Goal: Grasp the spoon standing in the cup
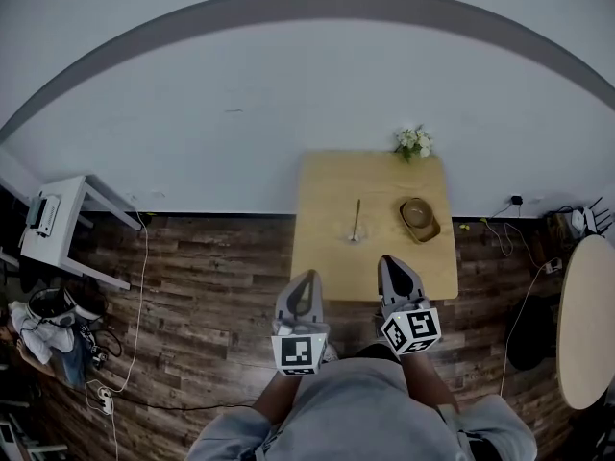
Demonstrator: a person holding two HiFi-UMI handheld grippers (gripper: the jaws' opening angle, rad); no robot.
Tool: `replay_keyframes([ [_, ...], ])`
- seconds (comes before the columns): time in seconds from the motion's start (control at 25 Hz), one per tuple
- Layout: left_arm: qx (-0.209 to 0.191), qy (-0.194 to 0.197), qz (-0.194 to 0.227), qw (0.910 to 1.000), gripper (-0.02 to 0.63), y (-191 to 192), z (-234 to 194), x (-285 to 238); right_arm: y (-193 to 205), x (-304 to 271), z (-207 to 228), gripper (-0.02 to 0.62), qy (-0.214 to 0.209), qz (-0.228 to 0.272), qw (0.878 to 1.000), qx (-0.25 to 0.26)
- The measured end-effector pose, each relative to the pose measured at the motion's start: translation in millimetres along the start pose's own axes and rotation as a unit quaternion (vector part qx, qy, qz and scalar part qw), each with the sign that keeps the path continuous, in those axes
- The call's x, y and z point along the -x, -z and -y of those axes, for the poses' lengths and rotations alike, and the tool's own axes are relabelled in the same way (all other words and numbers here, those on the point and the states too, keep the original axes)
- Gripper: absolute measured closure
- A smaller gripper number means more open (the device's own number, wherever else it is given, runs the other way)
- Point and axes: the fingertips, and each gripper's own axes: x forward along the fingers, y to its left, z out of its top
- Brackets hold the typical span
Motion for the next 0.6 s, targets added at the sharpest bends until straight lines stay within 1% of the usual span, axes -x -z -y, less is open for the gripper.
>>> replay_keyframes([
  [0.28, 0.002, -0.001, -0.005, 1.0, 0.604, 4.5, -9.7, -29.2, 4.3, -28.9, 15.8, 0.597, -0.001, -0.008, 1.0, 0.0],
  [0.48, -0.001, -0.013, -0.003, 0.9999, 0.604, -2.0, -14.8, -56.2, 14.1, -59.4, 42.7, 0.597, -0.014, -0.017, 1.0, -0.007],
  [0.52, -0.003, -0.018, -0.002, 0.9998, 0.604, -3.5, -16.2, -62.0, 18.8, -68.7, 49.7, 0.592, -0.018, -0.022, 1.0, -0.005],
  [0.56, -0.005, -0.023, -0.001, 0.9997, 0.604, -4.6, -18.0, -68.0, 25.5, -78.9, 57.2, 0.561, -0.021, -0.031, 0.999, -0.004],
  [0.6, -0.005, -0.029, 0.0, 0.9996, 0.604, -5.4, -20.1, -74.0, 33.6, -89.3, 64.6, 0.553, -0.025, -0.044, 0.999, -0.004],
])
